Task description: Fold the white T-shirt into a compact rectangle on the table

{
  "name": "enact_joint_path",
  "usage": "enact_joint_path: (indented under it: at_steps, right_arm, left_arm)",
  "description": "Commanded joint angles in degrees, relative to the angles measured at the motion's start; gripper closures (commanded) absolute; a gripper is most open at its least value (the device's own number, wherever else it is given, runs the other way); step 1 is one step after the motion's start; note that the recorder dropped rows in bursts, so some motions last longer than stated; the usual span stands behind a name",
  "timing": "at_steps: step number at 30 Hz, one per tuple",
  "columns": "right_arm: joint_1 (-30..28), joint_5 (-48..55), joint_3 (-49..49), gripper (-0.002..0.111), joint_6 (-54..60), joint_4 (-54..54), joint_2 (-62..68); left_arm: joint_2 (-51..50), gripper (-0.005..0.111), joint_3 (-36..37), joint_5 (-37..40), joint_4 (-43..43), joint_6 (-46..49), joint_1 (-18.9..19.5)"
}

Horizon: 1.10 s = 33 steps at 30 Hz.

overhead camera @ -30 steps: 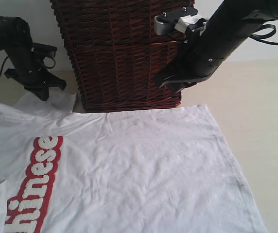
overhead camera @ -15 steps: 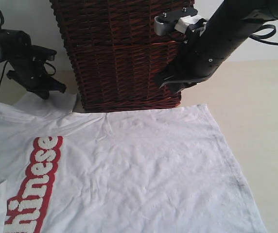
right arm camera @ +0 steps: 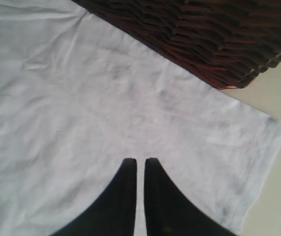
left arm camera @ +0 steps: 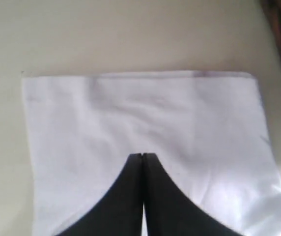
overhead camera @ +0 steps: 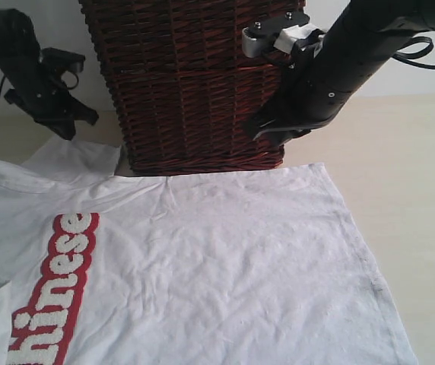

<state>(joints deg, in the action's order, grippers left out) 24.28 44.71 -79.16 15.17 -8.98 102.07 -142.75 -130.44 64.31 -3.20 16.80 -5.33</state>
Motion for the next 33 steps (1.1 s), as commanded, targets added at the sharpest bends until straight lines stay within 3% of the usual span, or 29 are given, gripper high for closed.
enact_joint_path:
  at_steps: [1,4,9,15,20,28,33]
  right_arm:
    - [-0.1,1.2,0.5,0.103,-6.4,8.3,-0.1]
    - [-0.4,0.0,4.0,0.107,-10.0,12.9,-0.1]
    - [-4.1,-8.7,13.1,0.108,-11.0,10.9,0.1]
    - [-7.9,-11.1,14.2,0.108,-10.8,7.2,6.4]
    - [-8.1,-10.8,14.2,0.108,-10.8,7.5,12.8]
    - [-10.1,-9.5,14.2,0.108,-14.0,11.4,18.6]
    - [-11.4,-10.8,14.1,0.108,-14.0,9.7,18.3]
  left_arm:
    - [8.5,0.107,5.9,4.6,-0.4,-2.5,0.7]
    - [16.0,0.107,15.4,2.7,-0.4,-3.1,0.7]
    - [29.3,0.107,34.2,-5.6,-0.7,-3.9,0.6]
    - [40.6,0.107,51.9,-6.9,-0.3,-3.9,1.4]
    - [44.6,0.107,58.6,-6.5,-0.2,-3.9,1.4]
    - [44.7,0.107,65.8,3.4,0.8,-3.3,1.1]
    - [44.7,0.107,71.5,5.6,-0.2,-2.4,-1.8]
